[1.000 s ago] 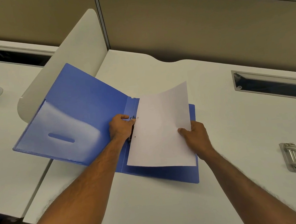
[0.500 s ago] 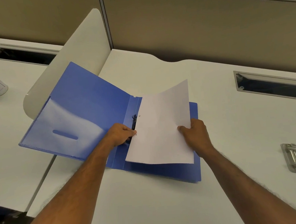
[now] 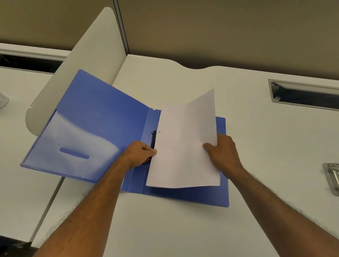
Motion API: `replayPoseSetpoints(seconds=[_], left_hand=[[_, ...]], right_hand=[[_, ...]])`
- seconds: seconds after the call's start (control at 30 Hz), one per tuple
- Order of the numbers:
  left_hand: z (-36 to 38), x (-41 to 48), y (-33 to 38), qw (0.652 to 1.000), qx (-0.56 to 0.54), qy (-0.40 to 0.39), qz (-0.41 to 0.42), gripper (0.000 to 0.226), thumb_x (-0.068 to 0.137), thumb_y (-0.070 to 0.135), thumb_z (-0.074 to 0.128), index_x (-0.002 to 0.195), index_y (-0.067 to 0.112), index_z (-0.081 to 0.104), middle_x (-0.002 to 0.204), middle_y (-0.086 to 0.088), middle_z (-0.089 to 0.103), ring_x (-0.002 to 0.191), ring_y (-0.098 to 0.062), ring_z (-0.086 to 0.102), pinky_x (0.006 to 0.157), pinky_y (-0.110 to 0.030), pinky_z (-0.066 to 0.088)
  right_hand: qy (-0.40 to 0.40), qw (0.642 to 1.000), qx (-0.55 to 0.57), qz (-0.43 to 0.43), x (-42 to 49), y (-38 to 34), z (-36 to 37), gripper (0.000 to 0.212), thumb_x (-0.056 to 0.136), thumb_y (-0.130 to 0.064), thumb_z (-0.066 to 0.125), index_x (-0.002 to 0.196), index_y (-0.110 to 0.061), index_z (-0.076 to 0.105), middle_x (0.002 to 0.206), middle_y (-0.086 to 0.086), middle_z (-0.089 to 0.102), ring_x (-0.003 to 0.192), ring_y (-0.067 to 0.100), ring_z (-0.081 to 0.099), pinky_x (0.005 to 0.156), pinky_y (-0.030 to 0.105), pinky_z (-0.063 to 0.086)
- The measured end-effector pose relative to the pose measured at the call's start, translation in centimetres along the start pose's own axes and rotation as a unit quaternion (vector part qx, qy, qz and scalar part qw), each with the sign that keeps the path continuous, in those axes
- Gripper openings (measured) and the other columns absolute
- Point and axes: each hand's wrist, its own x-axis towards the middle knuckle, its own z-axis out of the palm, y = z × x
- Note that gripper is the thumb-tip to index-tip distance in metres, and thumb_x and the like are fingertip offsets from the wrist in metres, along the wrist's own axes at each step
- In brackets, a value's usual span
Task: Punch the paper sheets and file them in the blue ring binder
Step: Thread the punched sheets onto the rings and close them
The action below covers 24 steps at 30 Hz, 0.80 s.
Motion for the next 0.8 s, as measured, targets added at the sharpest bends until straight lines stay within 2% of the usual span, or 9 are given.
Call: replayPoseSetpoints(seconds=[0.13, 0.2, 0.27, 0.4, 0.53, 0.6, 0.7, 0.8], left_hand=[[0.3, -0.3, 0.1, 1.000, 0.008, 0.007, 0.013, 0.024, 0.088, 0.029, 0.066, 0.082, 0.006, 0.068, 0.081, -0.013, 0.068, 0.069, -0.019, 0.059, 0.065, -0.026, 0.052], [0.5, -0.4, 0.1, 1.000, -0.002, 0.012, 0.019, 0.020, 0.087, 0.028, 0.067, 0.078, 0.009, 0.067, 0.076, -0.007, 0.066, 0.068, -0.017, 0.060, 0.063, -0.023, 0.052], [0.8, -0.5, -0.1, 0.999, -0.017, 0.036, 0.024, 0.017, 0.085, 0.027, 0.069, 0.081, 0.010, 0.068, 0.075, -0.004, 0.066, 0.069, -0.016, 0.061, 0.062, -0.022, 0.051], [1.5, -0.5, -0.3, 0.995, -0.030, 0.092, 0.028, 0.016, 0.082, 0.027, 0.072, 0.084, 0.012, 0.067, 0.078, -0.001, 0.066, 0.070, -0.013, 0.060, 0.071, -0.030, 0.055], [2.3, -0.5, -0.3, 0.989, -0.021, 0.140, 0.029, 0.020, 0.084, 0.033, 0.070, 0.087, 0.014, 0.065, 0.081, -0.002, 0.067, 0.072, -0.014, 0.060, 0.062, -0.023, 0.049], [2.5, -0.7, -0.1, 0.982, 0.029, 0.181, 0.049, 0.024, 0.085, 0.038, 0.067, 0.097, 0.017, 0.065, 0.083, 0.000, 0.067, 0.072, -0.013, 0.060, 0.062, -0.024, 0.048], [2.7, -0.6, 0.6, 0.964, 0.070, 0.217, 0.135, 0.032, 0.089, 0.032, 0.064, 0.118, 0.022, 0.059, 0.094, 0.002, 0.061, 0.071, -0.010, 0.058, 0.063, -0.023, 0.049], [2.9, 0.2, 0.8, 0.947, 0.144, 0.204, 0.202, 0.042, 0.093, 0.028, 0.057, 0.134, 0.025, 0.052, 0.110, -0.002, 0.058, 0.093, -0.020, 0.060, 0.076, -0.036, 0.056]], right_hand=[[-0.002, 1.000, -0.020, 0.009, 0.2, 0.5, -0.3, 0.033, 0.095, -0.021, 0.054, 0.124, -0.007, 0.056, 0.126, 0.011, 0.062, 0.108, 0.033, 0.062, 0.092, 0.040, 0.051], [-0.002, 1.000, -0.020, 0.007, 0.2, 0.8, -0.3, 0.031, 0.094, -0.019, 0.055, 0.123, -0.007, 0.057, 0.124, 0.011, 0.063, 0.106, 0.032, 0.062, 0.089, 0.038, 0.051], [-0.003, 1.000, -0.019, 0.008, 0.2, 0.9, -0.3, 0.031, 0.094, -0.019, 0.054, 0.122, -0.006, 0.057, 0.123, 0.011, 0.063, 0.105, 0.032, 0.062, 0.088, 0.038, 0.051], [-0.003, 1.000, -0.007, 0.029, 0.3, 1.4, -0.1, 0.032, 0.093, -0.019, 0.055, 0.123, -0.008, 0.056, 0.122, 0.010, 0.064, 0.106, 0.032, 0.062, 0.091, 0.042, 0.053], [-0.010, 0.997, 0.026, 0.073, 0.5, 2.3, 0.3, 0.032, 0.090, -0.018, 0.056, 0.121, -0.013, 0.056, 0.121, 0.008, 0.064, 0.104, 0.030, 0.062, 0.091, 0.044, 0.053], [-0.013, 0.994, 0.050, 0.093, 0.6, 2.6, 0.5, 0.031, 0.089, -0.015, 0.056, 0.120, -0.013, 0.058, 0.120, 0.008, 0.065, 0.103, 0.030, 0.062, 0.091, 0.045, 0.053], [-0.014, 0.992, 0.067, 0.103, 0.5, 2.8, 0.8, 0.031, 0.091, -0.013, 0.056, 0.121, -0.012, 0.058, 0.119, 0.008, 0.065, 0.104, 0.031, 0.062, 0.092, 0.044, 0.052], [-0.013, 0.993, 0.068, 0.099, 0.5, 2.9, 0.9, 0.032, 0.090, -0.014, 0.056, 0.122, -0.013, 0.058, 0.119, 0.008, 0.065, 0.104, 0.031, 0.062, 0.092, 0.045, 0.052]])
